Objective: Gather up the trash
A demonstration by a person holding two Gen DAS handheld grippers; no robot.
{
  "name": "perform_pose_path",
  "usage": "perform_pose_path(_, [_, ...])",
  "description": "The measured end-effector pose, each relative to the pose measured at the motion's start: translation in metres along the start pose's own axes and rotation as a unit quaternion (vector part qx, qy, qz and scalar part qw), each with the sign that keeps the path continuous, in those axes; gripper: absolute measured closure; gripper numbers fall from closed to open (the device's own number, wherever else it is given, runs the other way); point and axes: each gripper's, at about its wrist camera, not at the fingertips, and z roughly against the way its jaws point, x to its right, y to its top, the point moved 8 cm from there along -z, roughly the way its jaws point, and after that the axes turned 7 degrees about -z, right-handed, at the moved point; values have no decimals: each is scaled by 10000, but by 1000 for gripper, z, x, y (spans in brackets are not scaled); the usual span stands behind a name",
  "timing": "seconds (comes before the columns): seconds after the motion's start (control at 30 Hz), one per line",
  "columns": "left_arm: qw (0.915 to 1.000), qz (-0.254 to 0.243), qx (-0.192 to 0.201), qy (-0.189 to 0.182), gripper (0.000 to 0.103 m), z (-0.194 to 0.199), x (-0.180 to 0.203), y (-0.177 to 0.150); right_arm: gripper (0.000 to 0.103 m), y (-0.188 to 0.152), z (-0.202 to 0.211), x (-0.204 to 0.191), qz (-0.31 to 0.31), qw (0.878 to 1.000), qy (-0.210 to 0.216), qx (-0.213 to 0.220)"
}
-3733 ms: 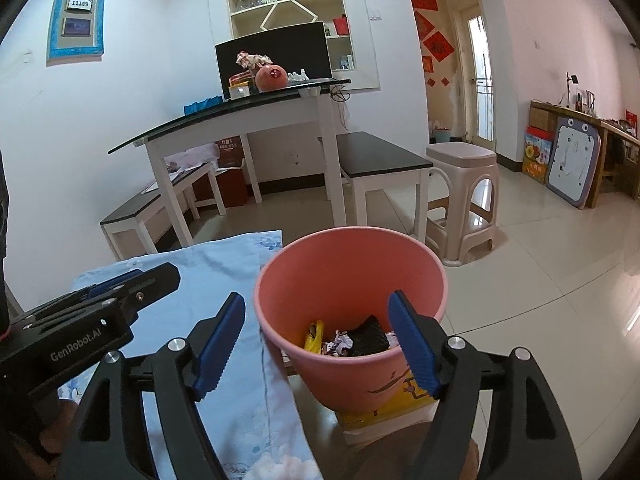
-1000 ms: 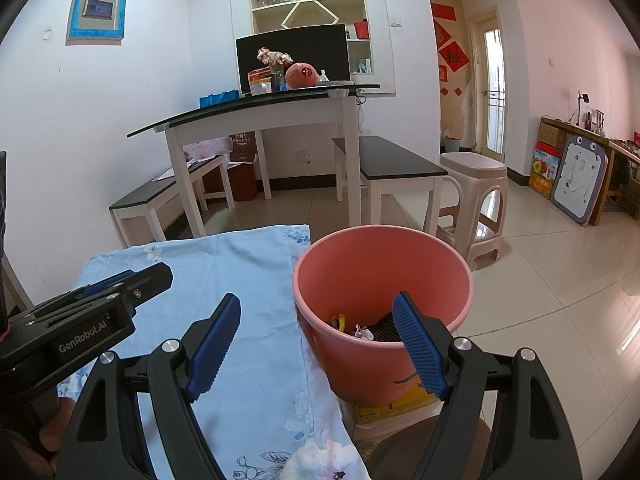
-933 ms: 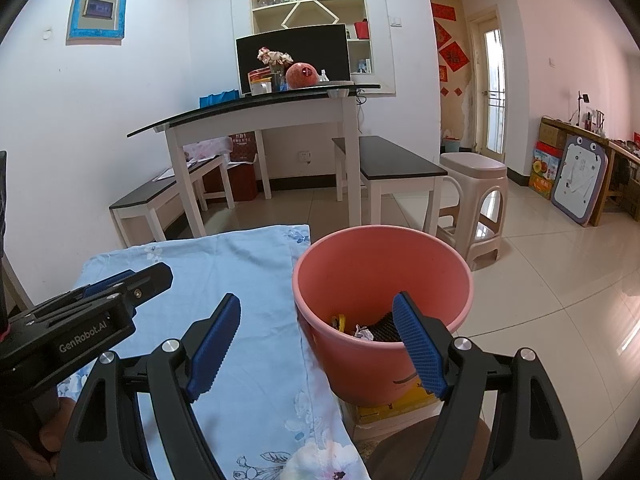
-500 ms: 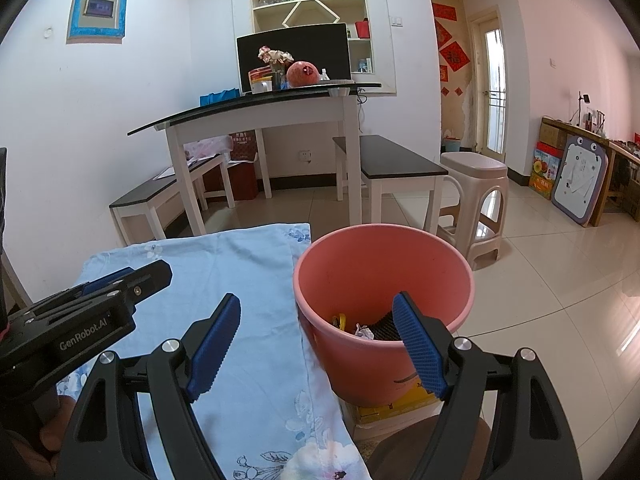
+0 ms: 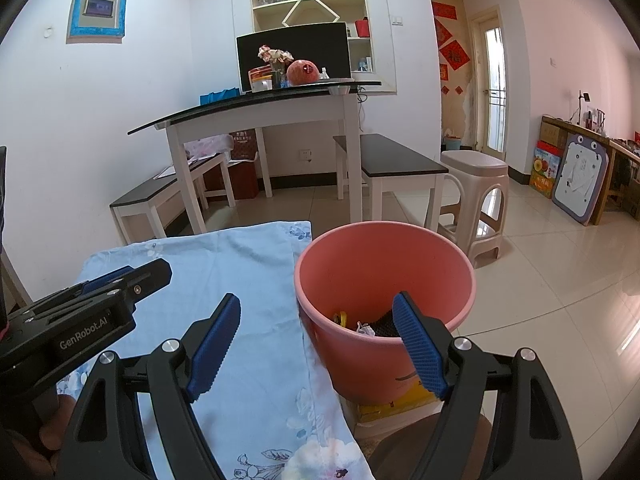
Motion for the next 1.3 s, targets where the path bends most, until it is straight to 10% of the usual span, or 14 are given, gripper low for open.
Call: perform_pose_path(1.3, [10000,-67,-34,60,57,-2,-1,-4,26,-1,1,-2,11,10000,0,-30])
